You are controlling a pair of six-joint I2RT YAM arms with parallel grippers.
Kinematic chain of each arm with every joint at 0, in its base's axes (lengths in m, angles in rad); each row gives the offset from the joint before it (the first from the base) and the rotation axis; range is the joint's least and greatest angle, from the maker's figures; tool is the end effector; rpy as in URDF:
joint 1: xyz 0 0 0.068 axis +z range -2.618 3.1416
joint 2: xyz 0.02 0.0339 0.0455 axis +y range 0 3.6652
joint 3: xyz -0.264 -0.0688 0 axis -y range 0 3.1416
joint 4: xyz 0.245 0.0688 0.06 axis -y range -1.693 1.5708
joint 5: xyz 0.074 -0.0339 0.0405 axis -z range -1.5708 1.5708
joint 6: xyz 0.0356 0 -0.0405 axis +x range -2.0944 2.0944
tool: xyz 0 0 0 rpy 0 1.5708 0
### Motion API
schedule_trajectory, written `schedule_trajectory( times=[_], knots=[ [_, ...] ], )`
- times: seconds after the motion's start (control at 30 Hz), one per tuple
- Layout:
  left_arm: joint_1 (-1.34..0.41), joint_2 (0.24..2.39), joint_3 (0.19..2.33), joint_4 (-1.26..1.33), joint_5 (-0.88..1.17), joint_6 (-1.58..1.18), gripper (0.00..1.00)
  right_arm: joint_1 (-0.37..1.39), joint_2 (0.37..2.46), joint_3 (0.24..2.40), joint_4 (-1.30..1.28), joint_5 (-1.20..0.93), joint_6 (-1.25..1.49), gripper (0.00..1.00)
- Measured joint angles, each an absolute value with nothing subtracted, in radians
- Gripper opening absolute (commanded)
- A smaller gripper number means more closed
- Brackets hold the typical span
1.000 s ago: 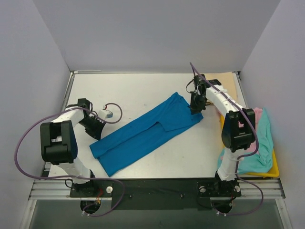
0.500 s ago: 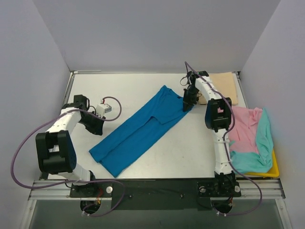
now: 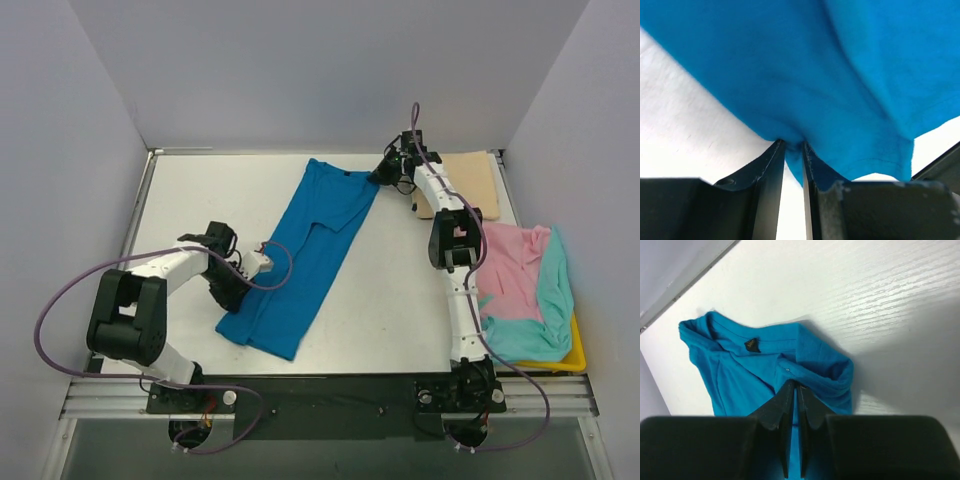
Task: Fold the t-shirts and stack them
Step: Rotate the tshirt 90 degrees
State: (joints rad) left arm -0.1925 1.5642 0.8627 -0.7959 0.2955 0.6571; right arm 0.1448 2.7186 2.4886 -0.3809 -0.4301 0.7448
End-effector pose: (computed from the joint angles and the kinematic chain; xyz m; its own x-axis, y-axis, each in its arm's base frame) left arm 0.2454 -0.0584 0.1574 -0.6505 0.7221 -0.2355 0.7594 0.6237 -0.1852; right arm 0.5917 0.1013 0.1634 -0.7353 0.5154 -0.4401 0.0398 0.6811 0.7311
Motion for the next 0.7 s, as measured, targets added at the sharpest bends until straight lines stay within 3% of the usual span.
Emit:
schedule_trajectory(
  times=[0.2,0.43,0.7],
  knots=[
    [-0.325,1.577,0.868,-0.805,0.339,0.659,0.31,0.137,2.547,2.260,-0.264,-0.432,0.746,0.28],
    [-0.444,1.578,0.873,-0.856,0.479,0.685,0.33,0.131,2.272,2.013,-0.279,-0.355,0.725,0.38],
    [-0.442,1.482,0.900,-0.937,0.469,0.690,0.37,0.135,2.453,2.052,-0.335,-0.381,0.749,0.39]
  ],
)
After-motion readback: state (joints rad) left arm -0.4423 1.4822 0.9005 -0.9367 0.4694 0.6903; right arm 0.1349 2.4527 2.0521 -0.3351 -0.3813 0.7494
